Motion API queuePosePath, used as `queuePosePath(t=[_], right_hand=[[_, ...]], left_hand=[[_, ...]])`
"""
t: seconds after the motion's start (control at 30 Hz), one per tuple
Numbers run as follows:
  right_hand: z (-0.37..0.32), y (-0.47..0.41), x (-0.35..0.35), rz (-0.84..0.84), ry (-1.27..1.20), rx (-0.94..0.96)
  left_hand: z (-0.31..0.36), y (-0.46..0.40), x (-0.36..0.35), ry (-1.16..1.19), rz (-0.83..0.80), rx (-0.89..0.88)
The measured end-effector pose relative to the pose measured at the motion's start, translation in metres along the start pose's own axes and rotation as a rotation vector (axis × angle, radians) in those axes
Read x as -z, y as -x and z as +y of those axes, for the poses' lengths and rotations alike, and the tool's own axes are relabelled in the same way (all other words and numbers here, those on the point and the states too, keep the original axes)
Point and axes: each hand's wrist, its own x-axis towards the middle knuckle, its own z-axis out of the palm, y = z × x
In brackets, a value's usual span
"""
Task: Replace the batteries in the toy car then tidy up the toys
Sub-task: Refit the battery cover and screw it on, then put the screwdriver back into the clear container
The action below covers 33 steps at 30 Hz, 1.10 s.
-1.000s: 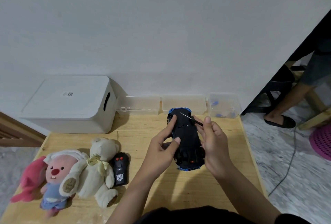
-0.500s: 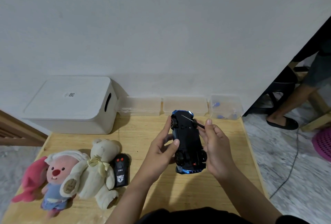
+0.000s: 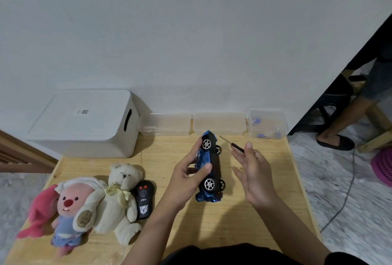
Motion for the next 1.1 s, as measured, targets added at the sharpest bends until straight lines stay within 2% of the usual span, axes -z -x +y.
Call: queuePosePath(t=[0.1,0.2,0.37,0.57,0.77,0.93,1.1], right_hand=[[0.004,-0.004,0.009,0.058,0.016,-0.021],[0.008,-0.004,0.014,0.095,0.014,-0.043],[0.016,0.000,0.013,0.132,0.015,-0.069],[0.019,0.000,0.012,0.156,0.024,-0.075],[0.022,-0.001,0.014,0.141,-0.028,-0.092],[0.024,-0.004,0.013,0.072,-0.077,-0.100],[0.026,-0.019,0.007,-0.060,0.116,-0.049]], left_hand=[[-0.008,-0.006,0.004,-0.476,0.126,-0.020],[-0.018,-0.012,0.003,-1.014,0.105,0.117],[-0.043,-0.022,-0.008,-1.364,0.049,0.262],[-0.053,-0.029,-0.020,-1.483,0.053,0.275],[-0.060,-0.028,-0.020,-1.449,0.051,0.300],[-0.058,-0.024,-0.018,-1.381,0.139,0.284],[-0.050,-0.029,0.003,-1.224,0.269,0.198]])
